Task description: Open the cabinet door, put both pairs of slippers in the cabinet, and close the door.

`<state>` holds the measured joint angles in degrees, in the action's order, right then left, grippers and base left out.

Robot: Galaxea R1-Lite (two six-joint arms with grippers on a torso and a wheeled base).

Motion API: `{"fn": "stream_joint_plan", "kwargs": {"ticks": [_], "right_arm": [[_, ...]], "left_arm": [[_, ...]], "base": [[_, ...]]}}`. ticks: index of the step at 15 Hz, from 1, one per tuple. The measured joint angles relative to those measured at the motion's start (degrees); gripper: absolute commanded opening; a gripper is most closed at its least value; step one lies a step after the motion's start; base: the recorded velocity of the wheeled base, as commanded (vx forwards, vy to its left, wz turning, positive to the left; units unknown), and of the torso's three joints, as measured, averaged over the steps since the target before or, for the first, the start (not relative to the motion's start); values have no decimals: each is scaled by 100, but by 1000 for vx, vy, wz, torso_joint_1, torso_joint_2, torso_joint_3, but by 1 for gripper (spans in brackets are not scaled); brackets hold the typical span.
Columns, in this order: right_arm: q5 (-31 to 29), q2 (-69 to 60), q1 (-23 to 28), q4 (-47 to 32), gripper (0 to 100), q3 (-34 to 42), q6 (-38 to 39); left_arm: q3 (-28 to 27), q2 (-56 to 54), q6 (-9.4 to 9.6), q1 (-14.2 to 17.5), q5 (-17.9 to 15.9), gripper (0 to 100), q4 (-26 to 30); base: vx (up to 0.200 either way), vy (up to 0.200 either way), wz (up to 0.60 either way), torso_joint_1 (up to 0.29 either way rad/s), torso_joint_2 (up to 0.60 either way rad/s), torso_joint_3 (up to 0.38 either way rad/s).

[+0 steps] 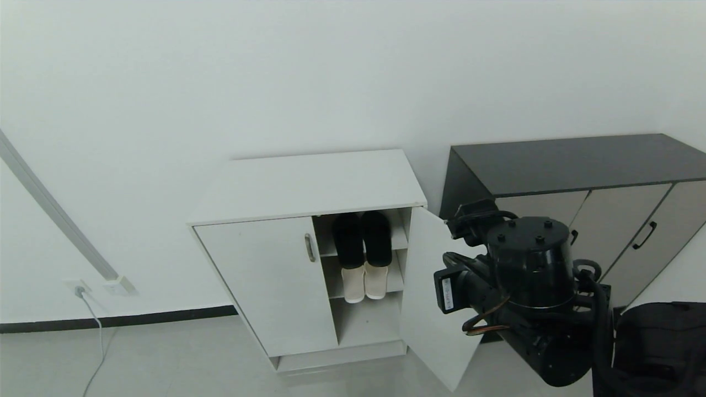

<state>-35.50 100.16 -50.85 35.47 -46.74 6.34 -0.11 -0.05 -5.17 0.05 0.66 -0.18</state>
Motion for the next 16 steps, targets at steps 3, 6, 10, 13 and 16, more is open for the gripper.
{"fn": "stream_joint_plan", "kwargs": {"ticks": [3, 6, 10, 13, 16], "right_arm": [[180, 54, 361, 49, 0, -102, -108], [327, 235, 945, 51, 0, -477, -119], [696, 496, 1679, -26, 0, -930, -126], [928, 792, 2009, -22, 0, -1221, -112], [1068, 1075, 2204, 11, 0, -1348, -71]], "left_arm": [[1, 0, 0, 2, 0, 0, 2], [4, 0, 0, -2, 2, 0, 2], [1, 0, 2, 0, 2, 0, 2], [1, 0, 0, 2, 2, 0, 5], [1, 0, 0, 2, 0, 0, 5]], "base": [[0, 0, 0, 0, 0, 0], [0, 0, 0, 0, 0, 0], [0, 0, 0, 0, 0, 0], [0, 0, 0, 0, 0, 0], [0, 0, 0, 0, 0, 0]]}}
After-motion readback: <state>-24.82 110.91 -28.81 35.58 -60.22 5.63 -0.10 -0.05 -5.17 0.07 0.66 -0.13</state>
